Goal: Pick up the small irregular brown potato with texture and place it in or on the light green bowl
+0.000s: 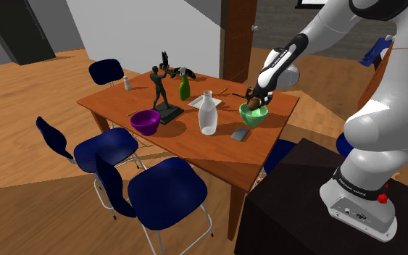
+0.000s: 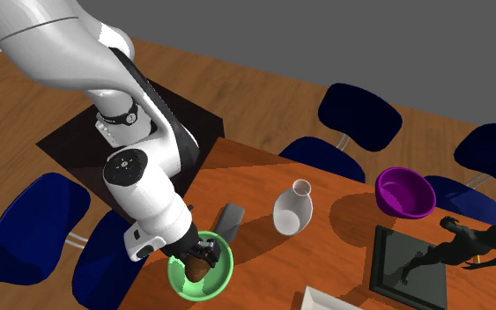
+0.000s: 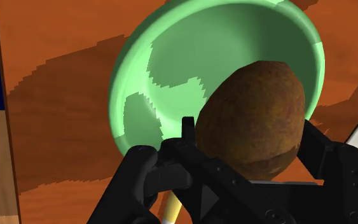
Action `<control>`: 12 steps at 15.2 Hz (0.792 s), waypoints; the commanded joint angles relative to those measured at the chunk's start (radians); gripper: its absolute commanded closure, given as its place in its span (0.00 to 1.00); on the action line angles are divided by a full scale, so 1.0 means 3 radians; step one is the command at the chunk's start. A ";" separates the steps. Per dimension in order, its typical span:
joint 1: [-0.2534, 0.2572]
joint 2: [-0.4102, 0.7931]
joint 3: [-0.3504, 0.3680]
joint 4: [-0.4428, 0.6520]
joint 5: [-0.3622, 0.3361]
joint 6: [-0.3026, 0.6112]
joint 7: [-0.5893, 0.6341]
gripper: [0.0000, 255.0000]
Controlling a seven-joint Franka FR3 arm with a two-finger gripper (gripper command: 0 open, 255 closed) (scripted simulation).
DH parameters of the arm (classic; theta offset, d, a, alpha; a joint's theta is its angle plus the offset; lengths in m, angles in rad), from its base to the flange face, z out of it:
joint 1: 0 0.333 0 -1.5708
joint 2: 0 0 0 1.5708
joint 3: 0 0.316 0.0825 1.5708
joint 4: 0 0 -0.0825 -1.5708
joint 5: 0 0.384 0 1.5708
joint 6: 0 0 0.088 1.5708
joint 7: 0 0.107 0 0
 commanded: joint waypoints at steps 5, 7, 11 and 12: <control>0.0002 0.0002 -0.0002 -0.0001 -0.0002 0.0004 0.0002 0.00; 0.0002 0.0002 -0.0002 -0.0001 -0.0002 0.0004 0.0002 0.00; -0.0056 -0.0129 0.0062 -0.0052 0.0066 -0.0075 -0.0050 0.00; -0.0112 -0.0259 0.0125 -0.0098 0.0142 -0.0158 -0.0107 0.00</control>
